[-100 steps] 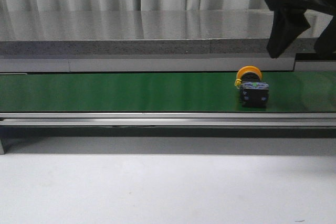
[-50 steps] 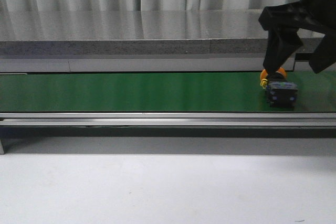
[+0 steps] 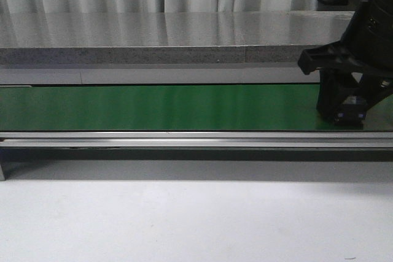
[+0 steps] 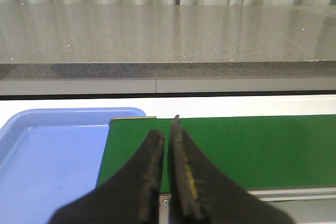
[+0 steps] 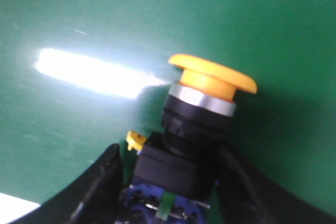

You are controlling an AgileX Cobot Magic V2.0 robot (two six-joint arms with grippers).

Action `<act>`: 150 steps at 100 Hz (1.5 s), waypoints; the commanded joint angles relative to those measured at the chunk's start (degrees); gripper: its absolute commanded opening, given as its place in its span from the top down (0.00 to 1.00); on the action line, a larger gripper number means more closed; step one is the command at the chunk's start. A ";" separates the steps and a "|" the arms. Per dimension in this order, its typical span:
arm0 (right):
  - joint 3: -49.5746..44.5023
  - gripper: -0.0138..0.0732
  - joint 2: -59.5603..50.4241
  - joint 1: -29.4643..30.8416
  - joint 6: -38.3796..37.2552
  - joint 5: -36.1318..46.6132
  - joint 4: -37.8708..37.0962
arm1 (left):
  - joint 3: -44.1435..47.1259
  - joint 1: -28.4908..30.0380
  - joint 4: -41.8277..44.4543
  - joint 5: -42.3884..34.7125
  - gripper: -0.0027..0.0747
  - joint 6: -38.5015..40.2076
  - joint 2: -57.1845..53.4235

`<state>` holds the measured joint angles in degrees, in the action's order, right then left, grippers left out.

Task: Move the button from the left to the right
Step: 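Lift the button with the right gripper and carry it over the green bin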

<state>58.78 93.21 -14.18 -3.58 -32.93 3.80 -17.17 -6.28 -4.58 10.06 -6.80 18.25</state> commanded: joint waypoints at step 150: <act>17.49 0.68 8.07 38.18 16.32 -4.67 -10.50 | -1.53 -0.46 -0.48 -4.88 0.96 0.03 0.40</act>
<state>74.22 102.35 23.23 12.03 -38.77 -6.01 -17.17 -6.28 -4.58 10.06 -6.80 18.25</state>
